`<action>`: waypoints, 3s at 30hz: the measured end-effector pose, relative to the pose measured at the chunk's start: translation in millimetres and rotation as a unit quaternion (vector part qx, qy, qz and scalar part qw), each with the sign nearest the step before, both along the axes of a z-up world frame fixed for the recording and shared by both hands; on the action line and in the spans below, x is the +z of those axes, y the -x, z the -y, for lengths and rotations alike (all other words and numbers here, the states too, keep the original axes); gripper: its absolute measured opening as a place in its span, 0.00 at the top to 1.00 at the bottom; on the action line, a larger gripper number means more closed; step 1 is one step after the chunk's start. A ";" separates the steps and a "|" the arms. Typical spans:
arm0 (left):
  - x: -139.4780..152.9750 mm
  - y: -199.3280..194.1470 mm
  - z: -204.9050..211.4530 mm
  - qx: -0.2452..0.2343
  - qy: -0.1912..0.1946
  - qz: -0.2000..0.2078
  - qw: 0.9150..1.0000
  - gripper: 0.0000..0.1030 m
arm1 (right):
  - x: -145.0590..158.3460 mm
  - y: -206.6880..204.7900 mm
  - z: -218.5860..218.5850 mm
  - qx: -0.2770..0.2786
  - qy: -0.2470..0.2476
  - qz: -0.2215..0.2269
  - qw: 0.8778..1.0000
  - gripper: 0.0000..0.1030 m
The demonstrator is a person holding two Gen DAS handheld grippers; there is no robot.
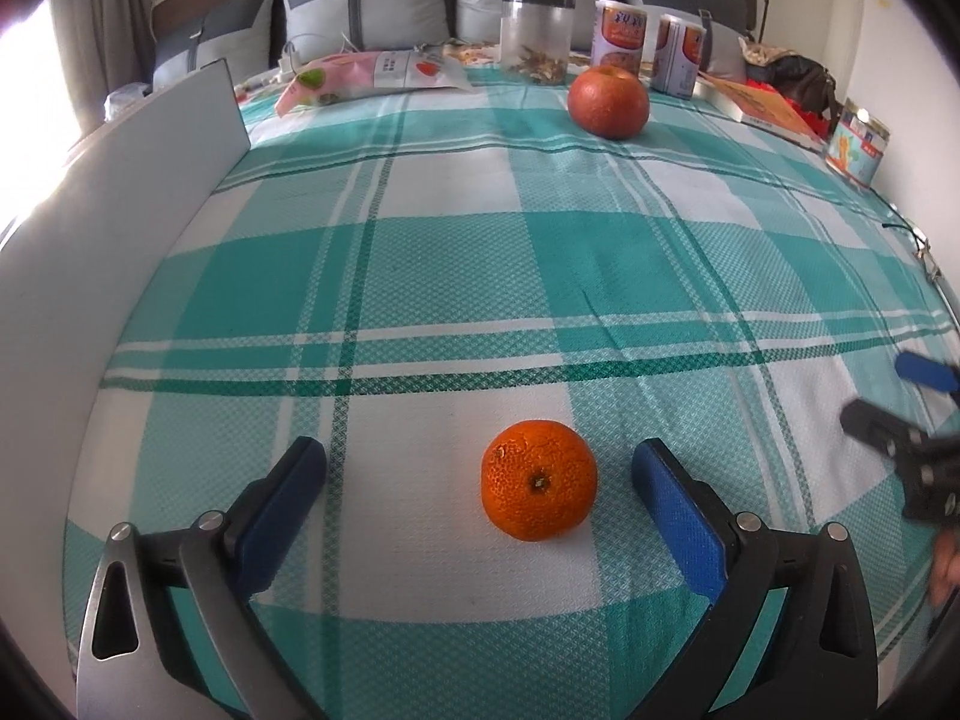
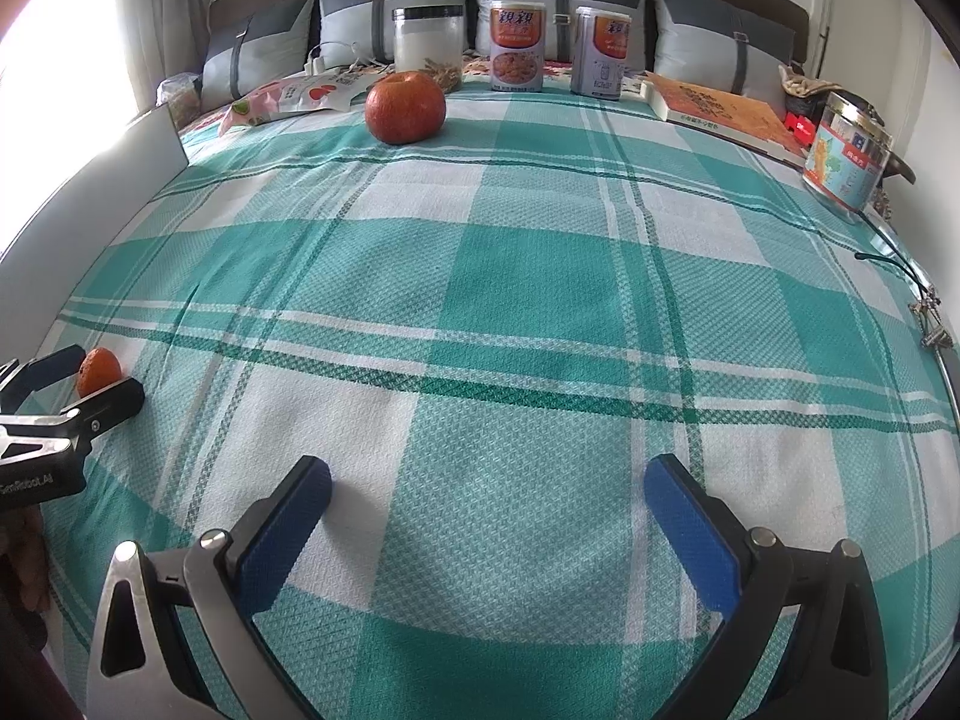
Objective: Organize fruits
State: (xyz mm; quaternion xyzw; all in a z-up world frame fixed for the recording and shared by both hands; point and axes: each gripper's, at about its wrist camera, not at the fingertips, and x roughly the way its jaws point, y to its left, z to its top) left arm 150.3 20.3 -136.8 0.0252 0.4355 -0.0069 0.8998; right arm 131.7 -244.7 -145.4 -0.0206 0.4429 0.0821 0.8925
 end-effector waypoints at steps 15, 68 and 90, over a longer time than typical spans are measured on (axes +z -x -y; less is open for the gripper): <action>0.2 -0.5 0.0 0.000 0.000 0.000 1.000 0.00 | 52.2 -226.4 -92.9 0.053 -0.023 0.053 0.997 0.05; 0.3 -0.1 0.2 0.000 0.001 0.000 1.000 0.00 | 0.0 8.3 -50.9 0.053 0.007 0.013 0.998 0.00; 0.1 -0.3 0.0 -0.001 0.001 0.000 1.000 0.00 | -0.2 8.8 -50.9 0.053 0.007 0.013 0.999 0.00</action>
